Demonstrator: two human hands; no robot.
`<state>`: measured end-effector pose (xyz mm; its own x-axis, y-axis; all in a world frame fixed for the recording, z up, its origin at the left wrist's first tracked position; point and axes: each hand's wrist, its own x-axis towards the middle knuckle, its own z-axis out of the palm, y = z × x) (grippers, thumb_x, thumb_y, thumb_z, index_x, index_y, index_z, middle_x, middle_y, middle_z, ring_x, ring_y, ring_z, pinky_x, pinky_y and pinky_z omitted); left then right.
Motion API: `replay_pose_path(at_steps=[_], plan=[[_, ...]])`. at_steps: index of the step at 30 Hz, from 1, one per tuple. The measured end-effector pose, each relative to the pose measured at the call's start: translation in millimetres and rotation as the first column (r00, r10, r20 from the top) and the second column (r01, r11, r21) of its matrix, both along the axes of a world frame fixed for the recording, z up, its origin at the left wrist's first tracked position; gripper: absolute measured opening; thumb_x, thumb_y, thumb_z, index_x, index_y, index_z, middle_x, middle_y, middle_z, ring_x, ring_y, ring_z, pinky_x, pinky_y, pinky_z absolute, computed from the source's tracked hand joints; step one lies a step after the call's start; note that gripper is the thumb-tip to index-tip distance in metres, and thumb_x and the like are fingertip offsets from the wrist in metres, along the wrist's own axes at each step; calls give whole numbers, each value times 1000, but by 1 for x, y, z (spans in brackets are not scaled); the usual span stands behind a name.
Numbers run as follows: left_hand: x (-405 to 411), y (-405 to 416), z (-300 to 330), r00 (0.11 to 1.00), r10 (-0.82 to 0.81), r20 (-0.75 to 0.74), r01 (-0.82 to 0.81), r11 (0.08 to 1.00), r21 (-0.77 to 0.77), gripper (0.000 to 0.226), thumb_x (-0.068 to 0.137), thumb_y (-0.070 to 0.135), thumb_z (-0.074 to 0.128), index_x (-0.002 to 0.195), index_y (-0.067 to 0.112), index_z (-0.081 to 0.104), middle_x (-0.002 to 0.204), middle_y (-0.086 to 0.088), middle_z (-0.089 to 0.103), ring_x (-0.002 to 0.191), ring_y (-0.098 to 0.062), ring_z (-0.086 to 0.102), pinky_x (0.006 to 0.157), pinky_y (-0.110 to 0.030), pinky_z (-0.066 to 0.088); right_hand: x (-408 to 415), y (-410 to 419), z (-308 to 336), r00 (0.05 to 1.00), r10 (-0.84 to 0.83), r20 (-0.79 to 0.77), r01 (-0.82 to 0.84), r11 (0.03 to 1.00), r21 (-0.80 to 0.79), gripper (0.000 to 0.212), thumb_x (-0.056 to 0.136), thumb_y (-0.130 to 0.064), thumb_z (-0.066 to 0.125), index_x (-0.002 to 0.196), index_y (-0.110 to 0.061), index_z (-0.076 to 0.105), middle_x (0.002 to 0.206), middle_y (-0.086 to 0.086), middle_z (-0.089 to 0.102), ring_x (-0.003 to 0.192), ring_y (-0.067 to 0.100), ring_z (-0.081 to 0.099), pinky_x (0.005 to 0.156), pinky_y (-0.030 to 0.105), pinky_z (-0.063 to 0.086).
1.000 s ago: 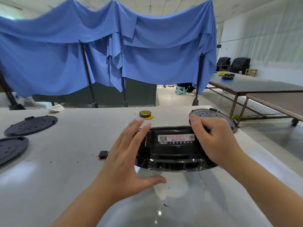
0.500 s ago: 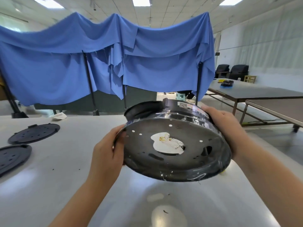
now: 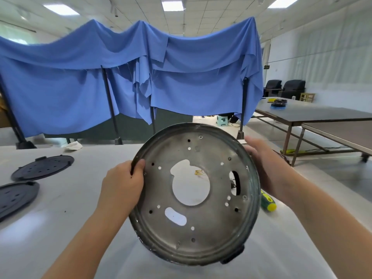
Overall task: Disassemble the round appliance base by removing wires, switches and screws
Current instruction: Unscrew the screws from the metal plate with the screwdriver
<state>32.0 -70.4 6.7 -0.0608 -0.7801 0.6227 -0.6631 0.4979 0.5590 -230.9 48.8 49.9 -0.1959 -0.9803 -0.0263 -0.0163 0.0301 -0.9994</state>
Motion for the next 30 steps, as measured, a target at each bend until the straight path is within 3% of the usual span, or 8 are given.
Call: replay_pose_path(at_steps=[3, 6, 11, 15, 20, 23, 27, 30], plan=[[1, -5, -6, 999, 15, 49, -22, 990, 140, 47, 97, 32, 47, 56, 9, 49, 54, -5, 54, 56, -22, 52, 49, -30, 29, -3, 1, -14, 922, -104, -373, 91, 994, -52, 19, 92, -36, 54, 85, -41, 71, 84, -17, 72, 78, -2, 66, 76, 28, 46], [2, -9, -14, 995, -57, 87, 21, 928, 371, 47, 95, 34, 49, 55, 10, 48, 49, -4, 53, 50, -22, 54, 48, -28, 34, -6, 0, -30, 791, -214, -573, 174, 977, -124, 27, 93, -22, 55, 72, -31, 68, 67, -6, 69, 57, 2, 60, 61, 23, 43], [-1, -13, -21, 989, -146, -40, 135, 737, 663, 35, 92, 26, 53, 64, 6, 57, 42, -4, 61, 42, -25, 65, 38, -26, 50, -21, -15, -49, 794, -271, -544, 286, 956, -59, 14, 85, -18, 65, 74, -18, 75, 80, 14, 72, 66, 17, 61, 67, 30, 48], [-3, -16, -27, 984, -172, 35, 95, 691, 716, 25, 87, 21, 50, 66, 7, 54, 47, -9, 57, 47, -33, 66, 57, -42, 60, -29, -28, -61, 826, -250, -505, 303, 953, 23, 12, 82, -18, 71, 71, -22, 75, 80, 8, 74, 69, 15, 66, 64, 22, 51], [-6, -15, -37, 977, -192, 88, 63, 662, 747, 16, 75, 10, 45, 59, 11, 44, 40, -7, 49, 37, -28, 57, 55, -35, 54, -33, -38, -81, 823, -241, -514, 306, 951, 44, 13, 80, -18, 71, 74, -8, 75, 72, 14, 70, 63, 16, 58, 61, 25, 46], [-7, -16, -43, 979, -161, 123, 12, 654, 756, 9, 75, 7, 44, 67, 6, 48, 48, -11, 51, 44, -29, 55, 54, -35, 51, -36, -41, -87, 817, -237, -526, 303, 952, 41, 21, 82, -26, 69, 73, -7, 74, 62, 6, 58, 55, 12, 49, 58, 25, 40], [-8, -17, -44, 979, -155, 133, -4, 639, 769, 12, 78, 8, 46, 67, 5, 49, 45, -12, 56, 42, -29, 59, 49, -31, 51, -43, -39, -91, 737, -345, -581, 354, 930, -103, 38, 89, -36, 58, 73, -3, 68, 58, 6, 57, 52, 20, 48, 58, 29, 39], [-7, -19, -40, 948, -122, 295, -102, 761, 641, 24, 82, 28, 49, 68, 9, 54, 46, -1, 62, 44, -20, 62, 51, -24, 49, -56, -30, -96, 538, -520, -663, 503, 830, -243, 21, 89, -36, 56, 78, -21, 68, 79, -2, 68, 76, 19, 61, 67, 32, 46]])
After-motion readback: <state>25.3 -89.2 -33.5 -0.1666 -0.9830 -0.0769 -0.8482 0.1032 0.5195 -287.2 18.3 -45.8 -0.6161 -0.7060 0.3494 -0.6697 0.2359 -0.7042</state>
